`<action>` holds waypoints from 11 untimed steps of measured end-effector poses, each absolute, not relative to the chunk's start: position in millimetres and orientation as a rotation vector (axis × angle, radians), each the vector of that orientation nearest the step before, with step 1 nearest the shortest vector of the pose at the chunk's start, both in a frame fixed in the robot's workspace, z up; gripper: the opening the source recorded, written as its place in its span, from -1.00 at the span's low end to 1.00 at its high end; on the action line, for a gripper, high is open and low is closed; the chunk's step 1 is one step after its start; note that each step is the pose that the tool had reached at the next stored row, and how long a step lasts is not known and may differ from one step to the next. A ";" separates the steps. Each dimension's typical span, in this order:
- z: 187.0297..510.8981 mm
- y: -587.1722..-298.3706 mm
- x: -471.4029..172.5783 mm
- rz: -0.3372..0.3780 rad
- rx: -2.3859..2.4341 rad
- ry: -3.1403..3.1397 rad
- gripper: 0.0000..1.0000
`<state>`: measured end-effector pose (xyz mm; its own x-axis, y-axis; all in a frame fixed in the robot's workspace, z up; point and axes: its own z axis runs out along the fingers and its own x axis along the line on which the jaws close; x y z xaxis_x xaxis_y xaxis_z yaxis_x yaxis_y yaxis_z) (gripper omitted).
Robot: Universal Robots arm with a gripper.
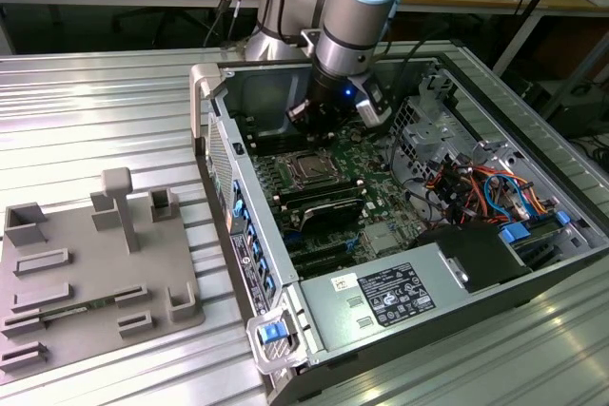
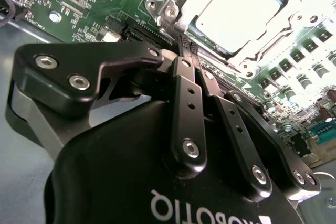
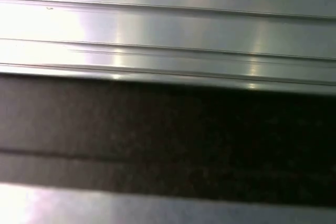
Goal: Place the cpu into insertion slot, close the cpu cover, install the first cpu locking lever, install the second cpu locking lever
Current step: 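Install the first cpu locking lever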
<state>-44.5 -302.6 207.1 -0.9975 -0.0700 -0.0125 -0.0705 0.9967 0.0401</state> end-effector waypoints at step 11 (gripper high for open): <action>204.7 -303.9 -43.5 0.061 -0.110 3.128 -0.79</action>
<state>-43.5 -303.9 204.7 -0.9975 -0.0702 -0.0122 -0.0706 0.9968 0.0387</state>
